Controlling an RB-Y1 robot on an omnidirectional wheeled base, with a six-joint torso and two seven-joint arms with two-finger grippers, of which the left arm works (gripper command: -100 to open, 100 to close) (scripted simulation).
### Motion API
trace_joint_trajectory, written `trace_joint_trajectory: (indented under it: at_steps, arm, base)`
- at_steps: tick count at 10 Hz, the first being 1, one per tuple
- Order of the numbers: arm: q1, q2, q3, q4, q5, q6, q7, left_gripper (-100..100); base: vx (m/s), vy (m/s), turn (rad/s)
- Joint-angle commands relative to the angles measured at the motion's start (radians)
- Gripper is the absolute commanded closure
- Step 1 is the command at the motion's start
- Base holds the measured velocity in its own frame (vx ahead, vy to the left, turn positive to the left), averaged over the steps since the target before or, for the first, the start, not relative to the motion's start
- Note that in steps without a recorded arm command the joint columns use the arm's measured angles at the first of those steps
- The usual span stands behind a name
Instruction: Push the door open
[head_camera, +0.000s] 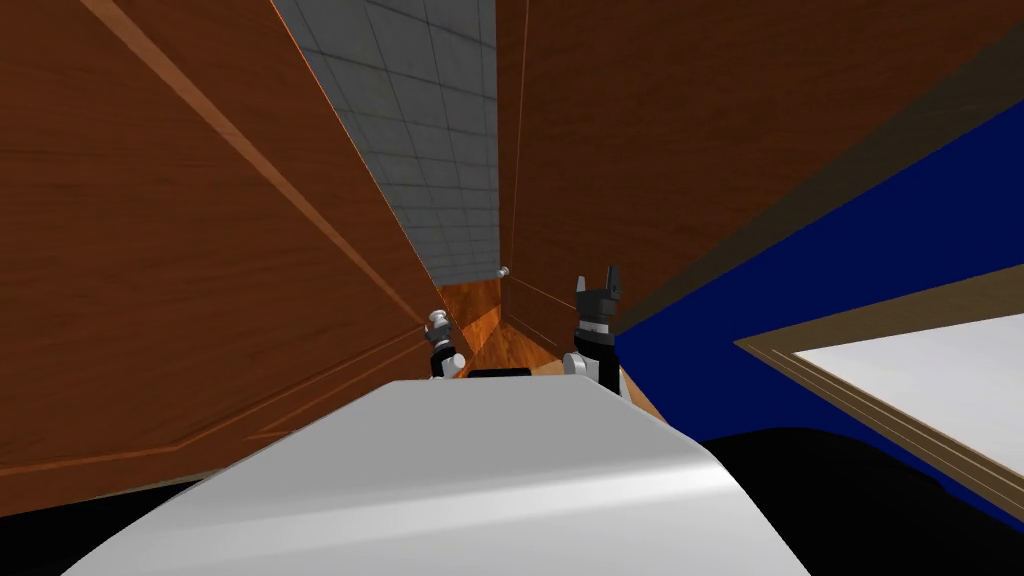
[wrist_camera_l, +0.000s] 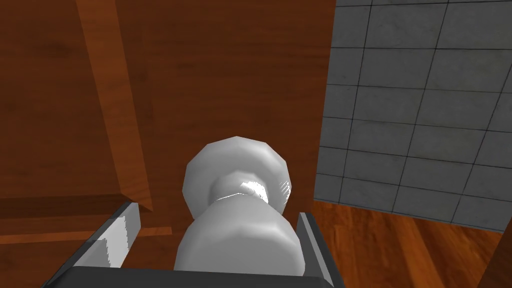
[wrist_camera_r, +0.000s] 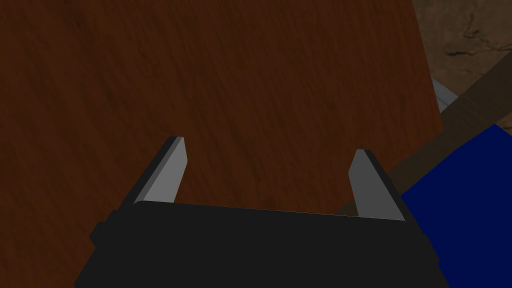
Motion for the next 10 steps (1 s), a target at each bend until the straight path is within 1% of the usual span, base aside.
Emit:
trace_joint_trajectory:
  at_steps: [1, 5, 7, 8, 9, 10]
  arm:
    - [0.003, 0.006, 0.028, -0.009, 0.015, -0.019, -0.008, 100]
    - [-0.011, -0.031, 0.071, 0.006, 0.048, -0.041, -0.029, 100]
    - [-0.017, -0.057, 0.091, 0.013, 0.064, -0.051, -0.039, 100]
    - [-0.026, -0.054, 0.081, 0.035, 0.058, -0.049, -0.031, 100]
    - [-0.026, -0.038, 0.112, 0.033, 0.085, -0.074, -0.042, 100]
    - [-0.026, -0.038, 0.112, 0.033, 0.085, -0.074, -0.042, 100]
  base:
    - [0.147, 0.025, 0.018]
    - [0.181, 0.004, 0.036]
    - [0.202, 0.010, 0.065]
    - [0.095, 0.012, 0.016]
    - [0.054, 0.084, -0.182]
    - [0.077, 0.105, -0.171]
